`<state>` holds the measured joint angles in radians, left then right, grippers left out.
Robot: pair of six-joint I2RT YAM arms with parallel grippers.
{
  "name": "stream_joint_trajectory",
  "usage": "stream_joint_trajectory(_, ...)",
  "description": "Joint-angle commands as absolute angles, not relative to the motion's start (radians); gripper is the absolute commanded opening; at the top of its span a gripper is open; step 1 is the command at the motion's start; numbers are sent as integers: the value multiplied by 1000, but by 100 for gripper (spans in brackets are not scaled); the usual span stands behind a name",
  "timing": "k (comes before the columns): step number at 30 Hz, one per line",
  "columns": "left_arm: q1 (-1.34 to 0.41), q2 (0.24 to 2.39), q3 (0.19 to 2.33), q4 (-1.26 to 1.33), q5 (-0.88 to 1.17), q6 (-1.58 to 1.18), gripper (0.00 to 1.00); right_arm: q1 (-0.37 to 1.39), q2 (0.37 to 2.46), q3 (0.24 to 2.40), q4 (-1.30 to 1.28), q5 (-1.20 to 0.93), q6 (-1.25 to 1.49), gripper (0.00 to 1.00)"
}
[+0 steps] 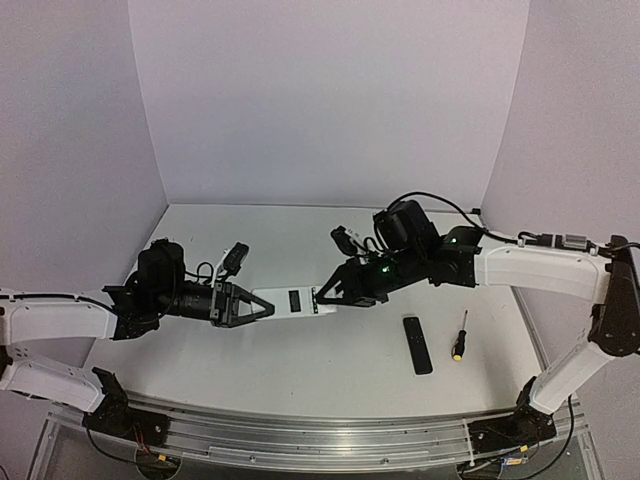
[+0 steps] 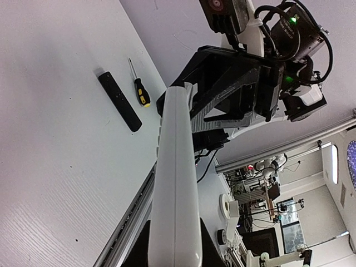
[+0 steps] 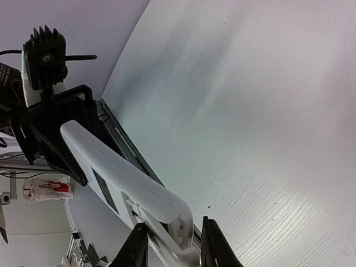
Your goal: Unload the batteries from the remote control
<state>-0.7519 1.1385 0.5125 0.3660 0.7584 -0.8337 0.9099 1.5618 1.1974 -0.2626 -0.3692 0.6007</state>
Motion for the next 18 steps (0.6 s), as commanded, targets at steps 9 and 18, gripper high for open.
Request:
stream_joint_trajectory(9, -750, 1132, 573, 369, 700, -792, 0, 902, 1610, 1234, -357, -318, 646, 2)
stream_joint_trajectory(18, -747, 1270, 574, 272, 571, -770, 0, 886, 1520, 1142, -356, -311, 665, 1)
